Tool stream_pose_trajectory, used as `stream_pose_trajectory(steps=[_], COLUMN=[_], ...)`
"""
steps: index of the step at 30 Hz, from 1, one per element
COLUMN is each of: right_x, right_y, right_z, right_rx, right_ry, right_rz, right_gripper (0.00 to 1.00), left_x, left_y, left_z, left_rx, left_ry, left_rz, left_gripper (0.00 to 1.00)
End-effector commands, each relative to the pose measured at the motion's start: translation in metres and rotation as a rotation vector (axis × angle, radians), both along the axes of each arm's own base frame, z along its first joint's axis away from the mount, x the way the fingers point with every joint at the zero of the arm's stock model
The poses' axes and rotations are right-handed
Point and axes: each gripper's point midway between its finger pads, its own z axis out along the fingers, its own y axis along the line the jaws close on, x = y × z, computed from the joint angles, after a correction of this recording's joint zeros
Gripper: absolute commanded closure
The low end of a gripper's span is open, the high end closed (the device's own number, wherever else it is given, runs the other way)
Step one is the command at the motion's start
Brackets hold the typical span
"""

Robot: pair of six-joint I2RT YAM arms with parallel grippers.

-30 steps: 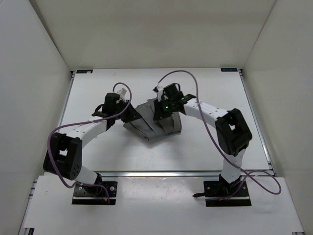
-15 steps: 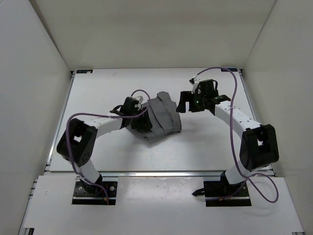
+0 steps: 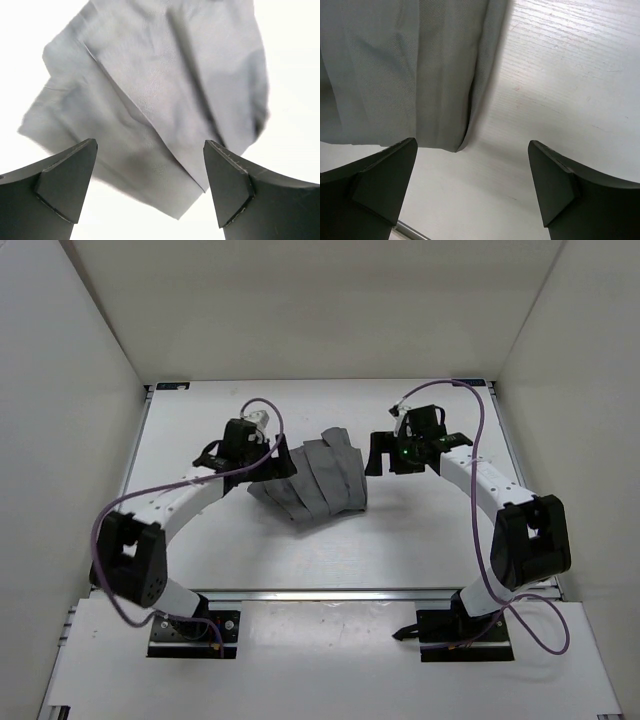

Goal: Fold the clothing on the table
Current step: Fold the skirt

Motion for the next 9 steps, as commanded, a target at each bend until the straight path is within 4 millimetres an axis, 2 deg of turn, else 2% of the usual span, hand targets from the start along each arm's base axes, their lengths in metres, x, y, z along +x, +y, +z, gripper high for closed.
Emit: stream_pose_trajectory(steps=[1, 2, 4, 6, 9], right_x=[0.003, 0.002, -0.002, -0.008, -0.006], right_y=[0.008, 0.011, 0.012, 0.022, 0.038], right_z=[0.019, 0.012, -0.002, -0.011, -0.014], right_rx=[-0.029, -0.045, -0.070, -0.069, -0.047], right_ry=[-0.054, -0.041, -0.003, 0.041, 0.060], right_rz=[0.005, 0.014, 0.021, 0.046, 0.064], right_gripper=[0.10, 0.09, 0.10, 0.12, 0.13], left_x=[-0.003, -0.009, -0.021, -0.034, -0.052], left_y=[0.028, 0.034, 0.053, 0.069, 0.077], left_z=[0.058, 0.050, 0.051, 0.033, 0.018], left_rx=[0.033, 0.051, 0.096, 0.112, 0.114], left_ry=[-0.164, -0.152, -0.163, -0.109, -0.069], left_rz=[0.051, 0.056, 0.099, 0.136, 0.154], left_gripper=[0.01, 0.01, 0.01, 0.01, 0.01])
